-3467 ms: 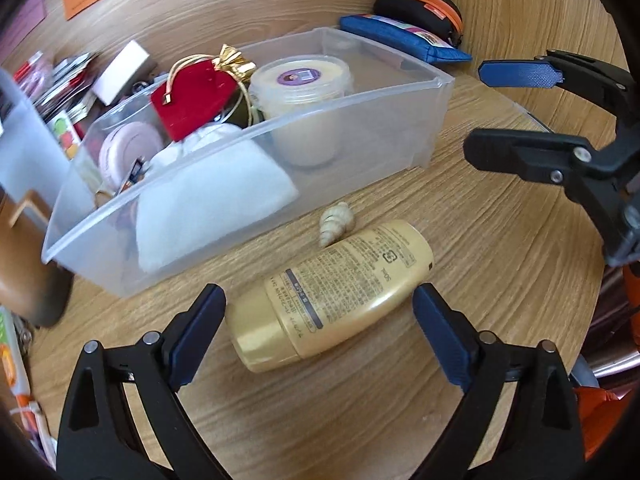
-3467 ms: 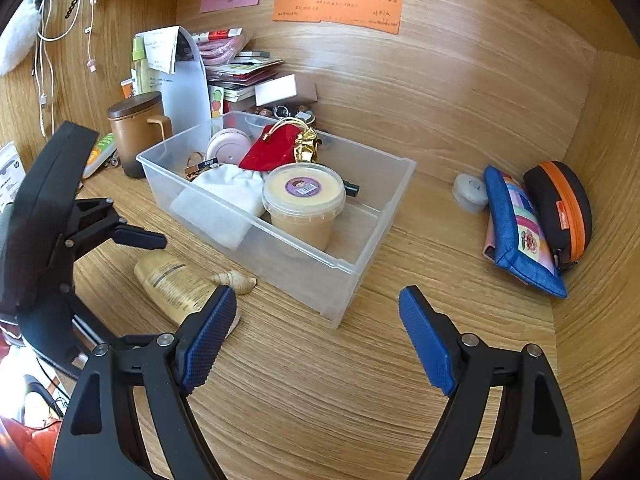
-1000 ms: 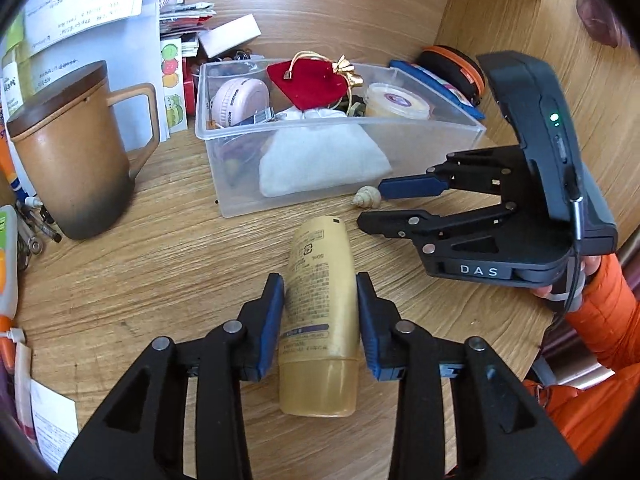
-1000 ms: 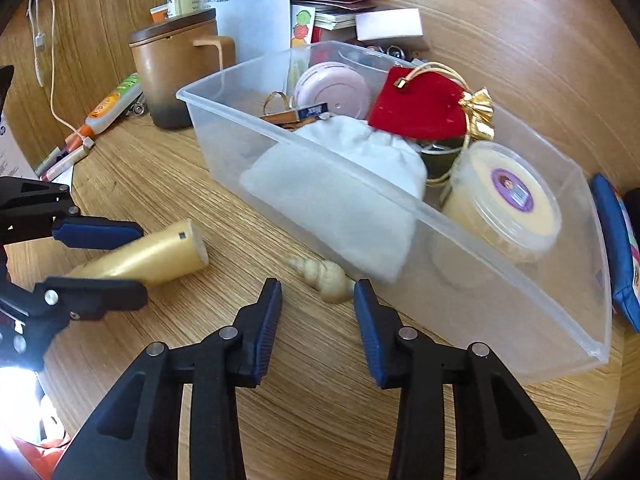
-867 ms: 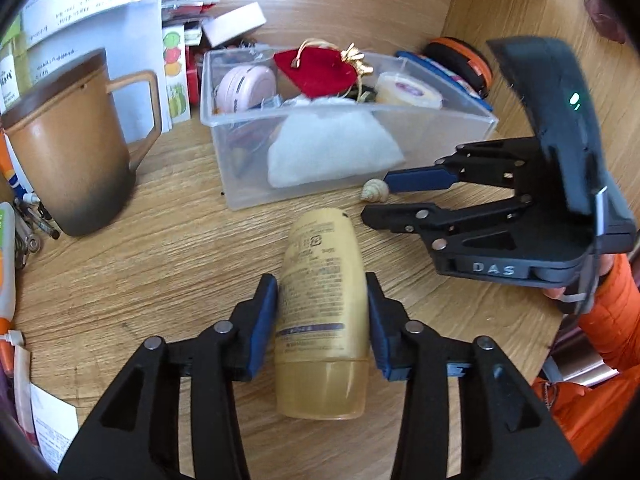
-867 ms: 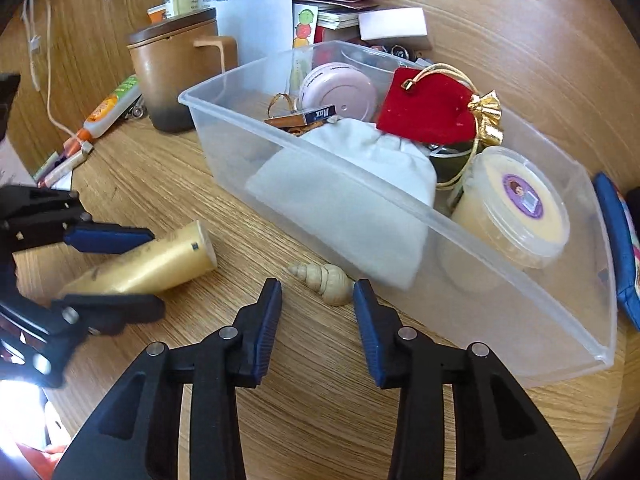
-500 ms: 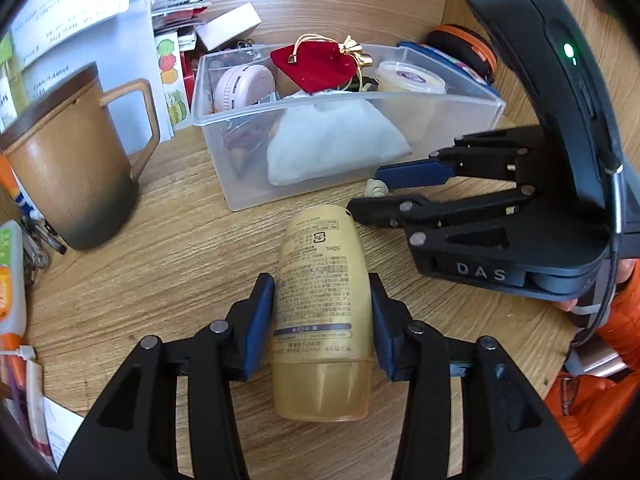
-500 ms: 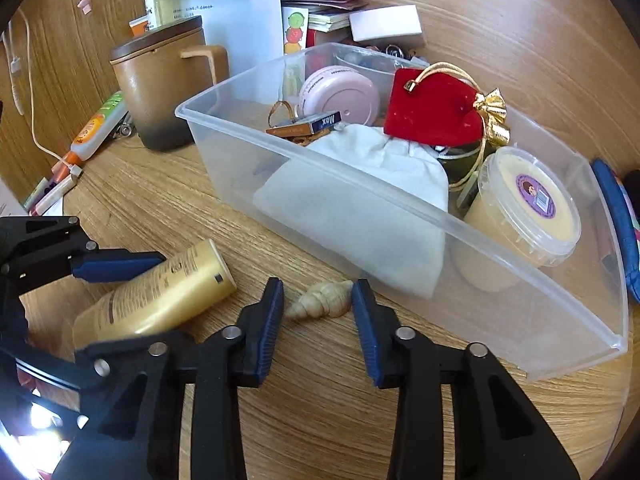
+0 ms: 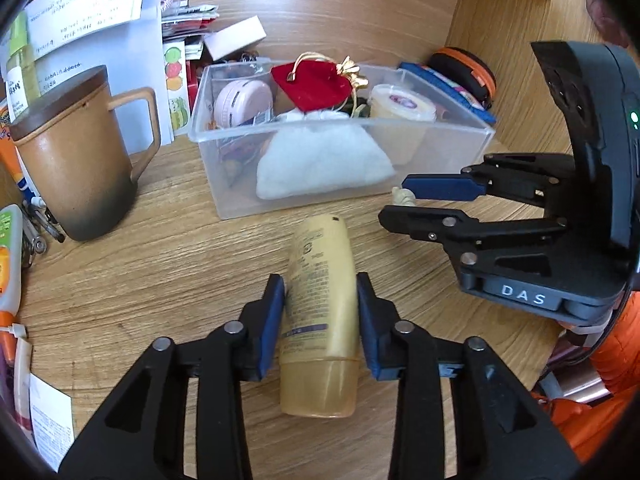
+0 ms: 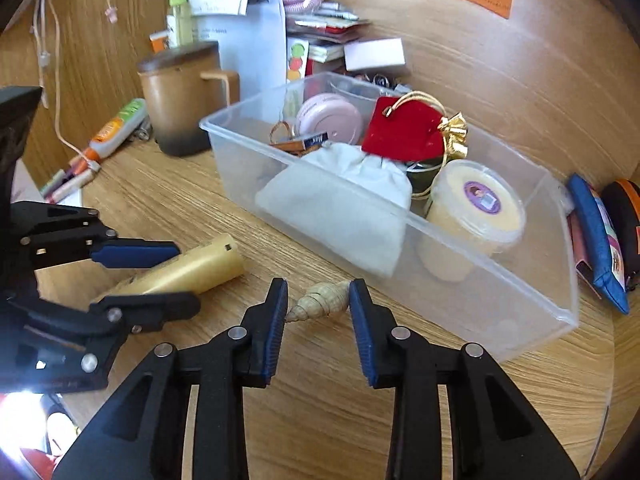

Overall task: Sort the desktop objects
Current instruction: 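Grasp the spiral shell with the right tool while the left lifts the bottle, then carry the sunscreen bottle and shell over the bin with both tools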

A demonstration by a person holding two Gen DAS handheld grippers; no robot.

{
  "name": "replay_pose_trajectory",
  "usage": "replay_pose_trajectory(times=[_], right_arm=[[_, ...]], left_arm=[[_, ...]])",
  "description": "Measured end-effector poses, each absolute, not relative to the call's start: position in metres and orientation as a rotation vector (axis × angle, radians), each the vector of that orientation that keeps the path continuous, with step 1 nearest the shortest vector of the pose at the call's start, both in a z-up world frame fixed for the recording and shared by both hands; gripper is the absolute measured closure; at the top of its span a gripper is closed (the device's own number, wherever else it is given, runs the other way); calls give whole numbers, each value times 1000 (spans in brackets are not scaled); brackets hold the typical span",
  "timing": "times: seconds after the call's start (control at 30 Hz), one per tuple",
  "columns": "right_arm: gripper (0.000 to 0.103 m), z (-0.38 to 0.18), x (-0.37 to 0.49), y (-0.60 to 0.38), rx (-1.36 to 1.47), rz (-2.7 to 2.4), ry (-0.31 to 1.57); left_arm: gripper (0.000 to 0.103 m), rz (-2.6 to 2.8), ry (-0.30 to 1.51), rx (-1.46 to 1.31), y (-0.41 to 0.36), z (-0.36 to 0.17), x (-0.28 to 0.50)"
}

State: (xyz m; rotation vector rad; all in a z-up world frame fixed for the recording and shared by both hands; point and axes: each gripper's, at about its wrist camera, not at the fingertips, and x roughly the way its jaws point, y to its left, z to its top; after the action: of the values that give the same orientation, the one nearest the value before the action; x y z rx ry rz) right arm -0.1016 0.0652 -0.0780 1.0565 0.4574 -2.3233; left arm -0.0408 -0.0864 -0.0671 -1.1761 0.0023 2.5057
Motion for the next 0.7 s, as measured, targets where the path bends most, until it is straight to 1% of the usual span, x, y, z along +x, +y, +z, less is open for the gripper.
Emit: replay_pose_trajectory(times=[0.07,0.23,0.33,0.43,0.6,0.7], right_arm=[[74,-73,-97,70,1037,-2322,458],[74,-66,-89,74,994,-2308,447],[74,-66,-83,79,993,-2294,429],[74,-68,-81,84,990,-2285,410],[74,-65,-80,90,966,-2288,388],[74,-65,-84,94,966,-2286,383]], left_arm=[[73,2491,-16,-1173,-86,-65,-40],[73,2493,-35,-1210,-90,-64,-47],[73,2495,-13,-1226,-88,-64,-54],[77,2501,58,-1300,-82,-73,-65],[77,2508,79,-1344,-76,-79,-76],[77,2549,129,-1320,-68,-78,-73]])
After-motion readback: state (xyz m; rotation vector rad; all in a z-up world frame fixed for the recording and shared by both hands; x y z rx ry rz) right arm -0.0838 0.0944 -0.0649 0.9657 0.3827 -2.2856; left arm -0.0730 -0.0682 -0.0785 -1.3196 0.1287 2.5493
